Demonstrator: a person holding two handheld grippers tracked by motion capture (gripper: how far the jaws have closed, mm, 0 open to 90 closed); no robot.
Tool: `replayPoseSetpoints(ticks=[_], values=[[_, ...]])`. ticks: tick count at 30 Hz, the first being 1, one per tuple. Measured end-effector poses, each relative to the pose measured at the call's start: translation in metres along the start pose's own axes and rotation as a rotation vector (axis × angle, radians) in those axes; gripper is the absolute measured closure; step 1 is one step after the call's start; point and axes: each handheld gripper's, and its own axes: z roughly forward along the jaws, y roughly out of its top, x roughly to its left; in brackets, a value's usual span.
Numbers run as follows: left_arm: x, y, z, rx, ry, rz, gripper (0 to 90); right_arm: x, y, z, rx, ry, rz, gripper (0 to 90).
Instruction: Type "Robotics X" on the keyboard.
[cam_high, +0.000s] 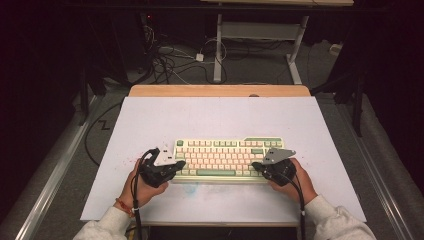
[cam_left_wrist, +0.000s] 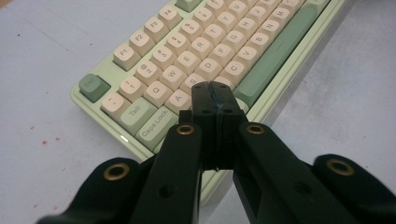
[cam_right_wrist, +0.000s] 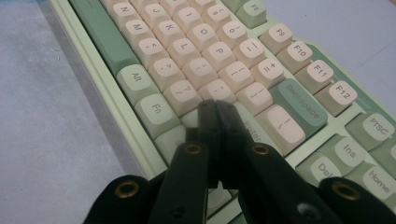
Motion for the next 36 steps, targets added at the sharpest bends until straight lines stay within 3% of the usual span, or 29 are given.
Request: replayPoseSetpoints(ticks=[11,22,36], values=[[-0.001,0.018,0.029,0.060,-0.034,0.023,87.0,0.000,0.000,0.000,-0.002,-0.001,-0.001,90.0],[-0.001,0.026,0.051,0.103,-0.040,0.042,87.1,0.000,0.000,0.000,-0.003,-0.001,-0.001,90.0],[-0.001,0.028,0.050,0.097,-0.027,0.048,86.9,0.001,0.000,0.000,-0.002,-0.003,-0.005,90.0]])
